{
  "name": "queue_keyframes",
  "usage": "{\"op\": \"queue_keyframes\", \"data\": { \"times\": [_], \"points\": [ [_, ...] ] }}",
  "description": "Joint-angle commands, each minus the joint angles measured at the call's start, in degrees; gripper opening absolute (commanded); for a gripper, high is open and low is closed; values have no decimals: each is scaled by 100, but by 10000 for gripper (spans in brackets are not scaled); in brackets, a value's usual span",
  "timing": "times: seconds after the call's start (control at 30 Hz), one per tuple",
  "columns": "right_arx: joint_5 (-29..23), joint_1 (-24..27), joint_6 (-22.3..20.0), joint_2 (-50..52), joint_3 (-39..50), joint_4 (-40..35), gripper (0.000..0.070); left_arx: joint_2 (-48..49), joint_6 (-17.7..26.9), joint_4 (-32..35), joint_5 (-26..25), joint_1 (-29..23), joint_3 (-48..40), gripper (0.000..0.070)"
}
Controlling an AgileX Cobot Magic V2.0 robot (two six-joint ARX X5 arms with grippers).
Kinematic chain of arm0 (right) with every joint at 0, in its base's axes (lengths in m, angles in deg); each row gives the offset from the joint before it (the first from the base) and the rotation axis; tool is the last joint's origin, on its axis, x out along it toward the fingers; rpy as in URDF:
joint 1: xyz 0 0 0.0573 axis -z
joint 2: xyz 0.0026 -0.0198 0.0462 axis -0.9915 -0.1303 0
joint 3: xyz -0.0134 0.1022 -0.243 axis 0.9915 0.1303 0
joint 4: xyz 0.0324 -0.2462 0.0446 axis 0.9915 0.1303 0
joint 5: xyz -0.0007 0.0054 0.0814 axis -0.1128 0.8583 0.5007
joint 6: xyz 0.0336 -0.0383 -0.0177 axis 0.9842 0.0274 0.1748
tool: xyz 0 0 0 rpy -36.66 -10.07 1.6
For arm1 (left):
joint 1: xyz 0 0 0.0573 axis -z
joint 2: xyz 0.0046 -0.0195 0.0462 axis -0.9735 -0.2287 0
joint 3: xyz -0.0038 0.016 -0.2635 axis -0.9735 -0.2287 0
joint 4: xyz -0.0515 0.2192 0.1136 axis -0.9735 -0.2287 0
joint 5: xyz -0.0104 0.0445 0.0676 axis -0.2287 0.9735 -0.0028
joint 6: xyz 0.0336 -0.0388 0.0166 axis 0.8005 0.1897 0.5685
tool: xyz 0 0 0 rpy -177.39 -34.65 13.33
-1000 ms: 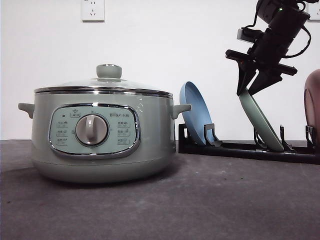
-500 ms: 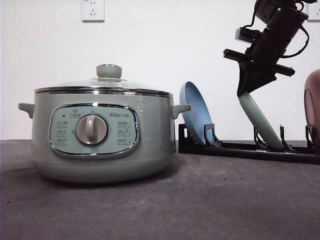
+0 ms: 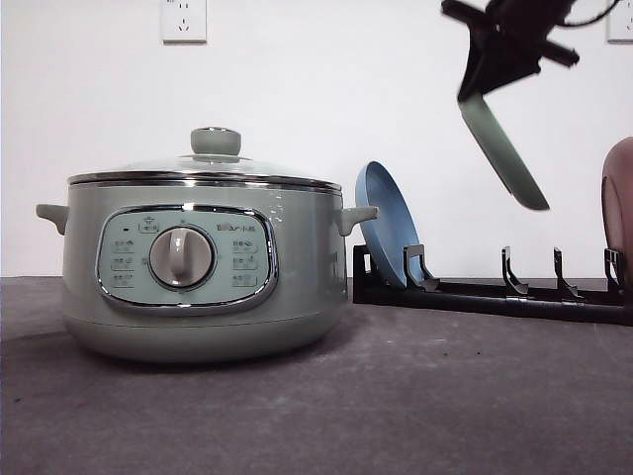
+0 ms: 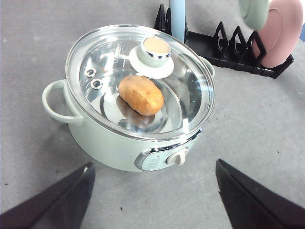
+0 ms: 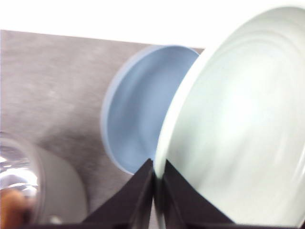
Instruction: Transfer potato from steamer to green plate
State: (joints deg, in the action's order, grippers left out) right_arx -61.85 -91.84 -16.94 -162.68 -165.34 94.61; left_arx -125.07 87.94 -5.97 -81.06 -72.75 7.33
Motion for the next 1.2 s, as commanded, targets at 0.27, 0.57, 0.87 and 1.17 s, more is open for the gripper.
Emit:
{"op": "queue_keyframes", "data": {
  "times": [0.27,0.57,0.87,1.17],
  "points": [
    [-87,-417,-573,802,-138,949,8,-31,54,84,-34,13,129,514],
    [-1328,-1441,-1301,1480,-127,2617,7,-31,55,86,-34,13,129,514],
    [-2543,-2868,-1399,1565,105,3802,7,-31,75,86,-32,11,129,514],
    [-2962,-3998,-1018,1565,1321,3805,6,-31,76,86,-32,11,129,514]
  ]
}}
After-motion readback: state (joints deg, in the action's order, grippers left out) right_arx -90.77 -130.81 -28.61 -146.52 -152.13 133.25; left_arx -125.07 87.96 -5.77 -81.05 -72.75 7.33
